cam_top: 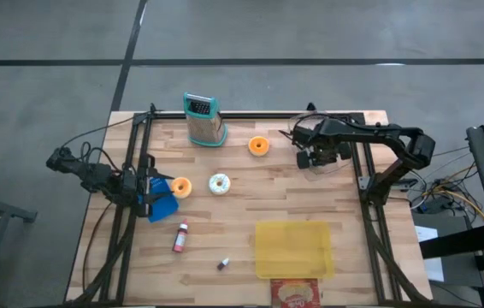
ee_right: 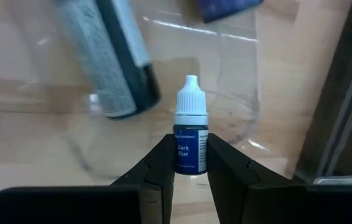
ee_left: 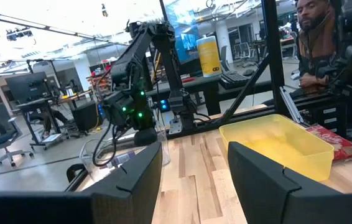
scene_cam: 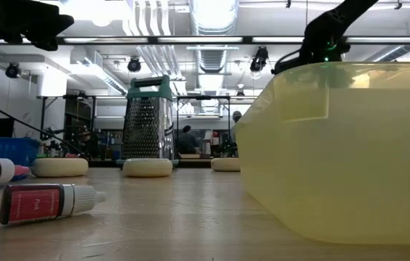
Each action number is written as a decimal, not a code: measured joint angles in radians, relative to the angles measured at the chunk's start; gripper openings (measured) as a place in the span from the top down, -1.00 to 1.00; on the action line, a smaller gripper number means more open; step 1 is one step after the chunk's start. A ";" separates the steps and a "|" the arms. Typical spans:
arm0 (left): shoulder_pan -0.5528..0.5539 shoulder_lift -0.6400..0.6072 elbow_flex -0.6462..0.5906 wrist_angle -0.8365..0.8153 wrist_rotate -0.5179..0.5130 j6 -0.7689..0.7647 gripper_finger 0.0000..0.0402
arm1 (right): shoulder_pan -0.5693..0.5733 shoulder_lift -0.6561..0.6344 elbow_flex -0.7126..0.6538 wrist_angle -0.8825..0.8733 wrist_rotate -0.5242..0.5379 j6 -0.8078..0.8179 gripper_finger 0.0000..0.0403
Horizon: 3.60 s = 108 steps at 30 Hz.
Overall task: Pick & Place Food Item
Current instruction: Put the dark blue food coloring bottle into the transparent bin
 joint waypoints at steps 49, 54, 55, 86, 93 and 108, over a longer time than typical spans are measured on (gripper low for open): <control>0.000 0.000 0.000 0.000 0.000 0.000 0.06 | -0.087 -0.072 0.029 0.046 -0.105 -0.118 0.64; 0.000 0.000 0.000 0.000 0.000 0.000 0.06 | -0.118 -0.072 -0.046 0.094 -0.105 -0.122 0.64; 0.000 0.000 0.000 0.000 0.000 0.000 0.06 | -0.118 -0.072 -0.058 0.107 -0.105 -0.126 0.64; 0.000 0.000 0.000 0.000 0.000 0.000 0.06 | -0.117 -0.070 -0.166 0.300 -0.126 -0.058 0.58; 0.000 0.000 0.000 0.000 0.000 0.000 0.06 | -0.116 -0.070 -0.167 0.312 -0.126 -0.058 0.43; 0.000 0.000 0.000 0.000 0.000 0.000 0.06 | -0.116 -0.070 -0.168 0.315 -0.124 -0.058 0.18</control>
